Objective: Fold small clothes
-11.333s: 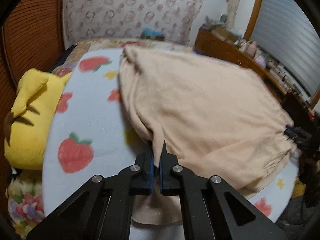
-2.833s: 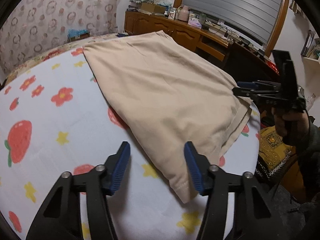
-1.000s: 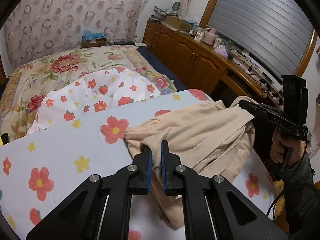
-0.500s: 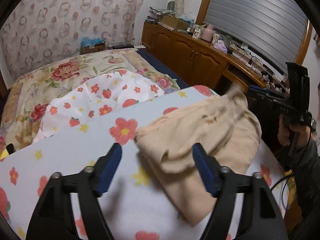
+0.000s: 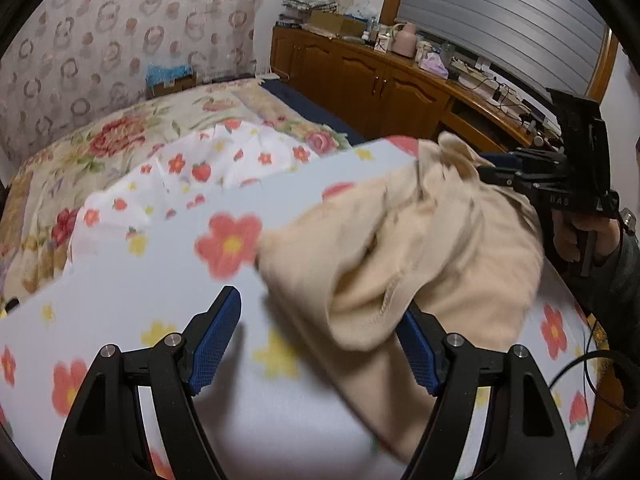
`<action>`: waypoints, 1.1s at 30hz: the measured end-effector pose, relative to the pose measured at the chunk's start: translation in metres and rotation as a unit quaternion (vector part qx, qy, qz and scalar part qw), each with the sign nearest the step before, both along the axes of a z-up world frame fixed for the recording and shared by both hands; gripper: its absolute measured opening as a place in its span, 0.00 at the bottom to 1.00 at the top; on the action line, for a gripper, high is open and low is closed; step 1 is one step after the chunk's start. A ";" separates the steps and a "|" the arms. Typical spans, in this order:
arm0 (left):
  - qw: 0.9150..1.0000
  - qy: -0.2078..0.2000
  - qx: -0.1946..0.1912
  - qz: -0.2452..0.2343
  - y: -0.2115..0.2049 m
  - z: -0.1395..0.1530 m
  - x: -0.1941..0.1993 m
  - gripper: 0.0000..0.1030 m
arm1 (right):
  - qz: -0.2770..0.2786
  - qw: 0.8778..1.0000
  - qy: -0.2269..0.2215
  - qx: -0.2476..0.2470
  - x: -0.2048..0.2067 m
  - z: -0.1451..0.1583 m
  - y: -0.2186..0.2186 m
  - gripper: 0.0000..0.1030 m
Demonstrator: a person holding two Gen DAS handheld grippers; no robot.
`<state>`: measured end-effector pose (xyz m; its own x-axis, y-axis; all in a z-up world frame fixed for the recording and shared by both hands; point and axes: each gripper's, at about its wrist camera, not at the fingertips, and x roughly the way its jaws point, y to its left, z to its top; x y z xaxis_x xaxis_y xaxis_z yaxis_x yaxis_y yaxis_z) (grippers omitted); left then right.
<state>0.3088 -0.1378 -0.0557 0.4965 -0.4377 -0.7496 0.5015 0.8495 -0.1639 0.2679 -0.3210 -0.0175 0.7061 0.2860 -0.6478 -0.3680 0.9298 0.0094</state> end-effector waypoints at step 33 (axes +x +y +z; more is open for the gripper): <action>0.998 0.042 -0.029 0.022 0.012 -0.011 -0.052 0.60 | -0.076 0.996 0.020 0.046 -0.065 0.001 -0.053 0.48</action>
<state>0.2568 -0.1257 -0.0667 0.4524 -0.4605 -0.7637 0.4468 0.8582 -0.2528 0.2033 -0.3744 -0.0160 0.7192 0.2373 -0.6530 -0.2208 0.9692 0.1090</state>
